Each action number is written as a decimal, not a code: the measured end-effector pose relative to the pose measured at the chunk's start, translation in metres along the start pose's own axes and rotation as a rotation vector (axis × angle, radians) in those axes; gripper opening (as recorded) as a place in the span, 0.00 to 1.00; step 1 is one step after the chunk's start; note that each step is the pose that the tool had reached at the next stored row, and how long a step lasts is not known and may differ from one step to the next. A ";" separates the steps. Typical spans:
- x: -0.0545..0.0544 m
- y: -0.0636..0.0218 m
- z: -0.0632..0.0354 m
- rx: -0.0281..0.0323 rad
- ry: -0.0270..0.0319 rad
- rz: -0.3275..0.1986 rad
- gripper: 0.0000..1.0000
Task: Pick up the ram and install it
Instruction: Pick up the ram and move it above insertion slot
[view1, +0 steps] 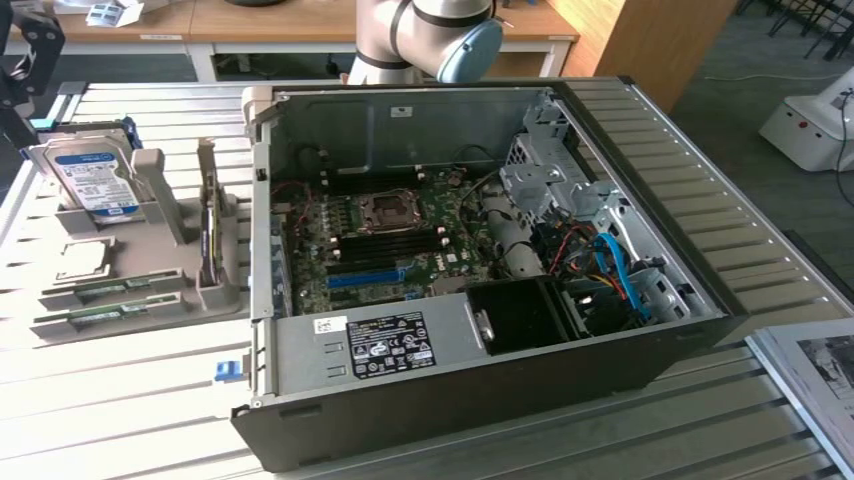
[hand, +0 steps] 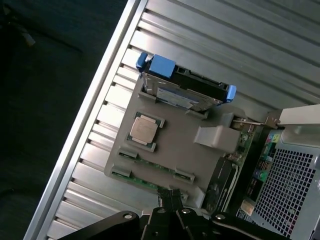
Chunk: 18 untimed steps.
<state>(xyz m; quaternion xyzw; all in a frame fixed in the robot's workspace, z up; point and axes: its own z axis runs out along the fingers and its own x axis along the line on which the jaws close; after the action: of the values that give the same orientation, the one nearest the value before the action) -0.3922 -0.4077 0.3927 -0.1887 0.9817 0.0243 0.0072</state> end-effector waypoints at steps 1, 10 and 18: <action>0.000 0.0000 0.0000 -0.0002 0.0004 -0.008 0.10; 0.000 0.0000 0.0000 -0.0019 0.0036 -0.080 0.10; 0.000 0.0000 0.0000 -0.0033 0.0064 -0.141 0.10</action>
<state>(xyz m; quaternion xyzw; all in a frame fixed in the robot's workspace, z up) -0.3921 -0.4077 0.3927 -0.2575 0.9660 0.0248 0.0054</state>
